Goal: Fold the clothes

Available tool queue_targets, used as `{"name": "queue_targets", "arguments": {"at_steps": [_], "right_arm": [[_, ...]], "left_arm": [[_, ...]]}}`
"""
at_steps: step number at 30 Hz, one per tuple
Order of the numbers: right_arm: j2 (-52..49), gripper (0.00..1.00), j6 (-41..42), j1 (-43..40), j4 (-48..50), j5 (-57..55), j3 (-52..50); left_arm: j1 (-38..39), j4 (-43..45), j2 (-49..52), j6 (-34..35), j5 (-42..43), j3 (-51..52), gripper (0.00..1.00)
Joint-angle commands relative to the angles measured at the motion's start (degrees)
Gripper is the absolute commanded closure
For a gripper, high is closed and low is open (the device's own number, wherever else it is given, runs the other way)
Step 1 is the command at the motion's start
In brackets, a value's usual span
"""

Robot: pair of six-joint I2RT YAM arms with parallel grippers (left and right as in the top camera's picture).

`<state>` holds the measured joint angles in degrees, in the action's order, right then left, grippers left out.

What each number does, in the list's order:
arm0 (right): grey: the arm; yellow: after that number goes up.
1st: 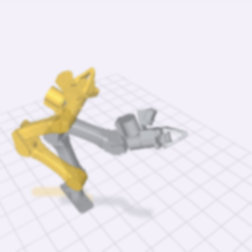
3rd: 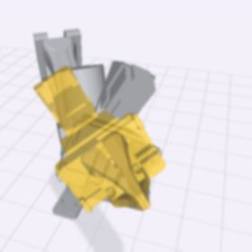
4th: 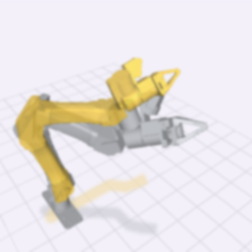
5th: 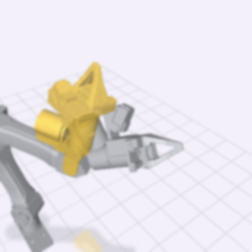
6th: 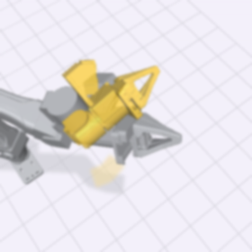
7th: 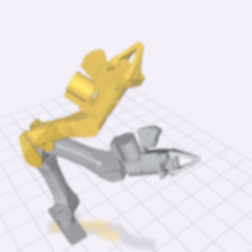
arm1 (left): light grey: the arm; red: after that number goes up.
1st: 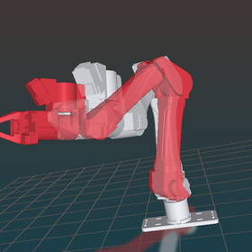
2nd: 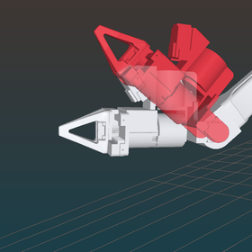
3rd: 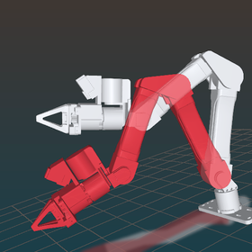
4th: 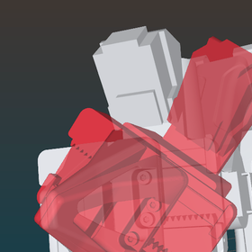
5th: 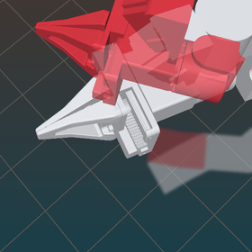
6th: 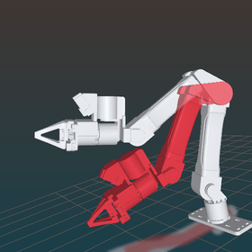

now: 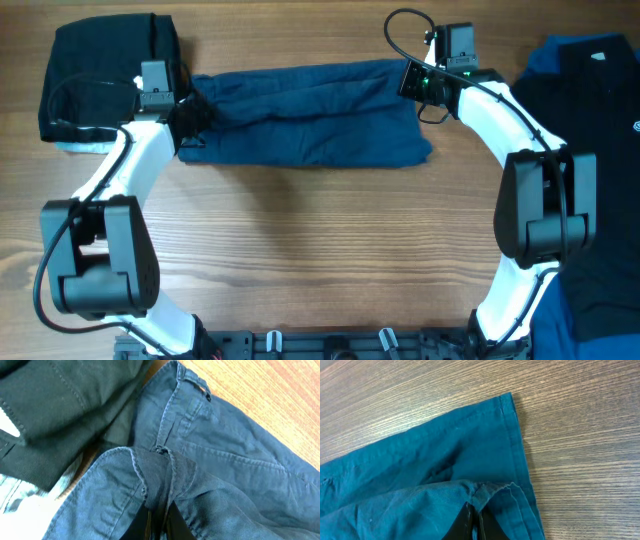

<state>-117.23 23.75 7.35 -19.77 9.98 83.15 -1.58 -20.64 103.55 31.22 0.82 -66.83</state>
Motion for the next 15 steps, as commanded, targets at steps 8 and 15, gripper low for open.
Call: {"name": "queue_targets", "arguments": {"at_steps": [8,15], "right_arm": [[-1.9,0.25,0.0,-0.1,17.9,-1.4,1.2],[6.5,0.49,-8.7,-3.5,4.8,14.7,3.3]], "left_arm": [[0.0,12.2,0.6,-4.8,4.3,-3.5,0.13],[0.0,-1.9,-6.6,-7.0,4.3,-10.0,0.64]]}}
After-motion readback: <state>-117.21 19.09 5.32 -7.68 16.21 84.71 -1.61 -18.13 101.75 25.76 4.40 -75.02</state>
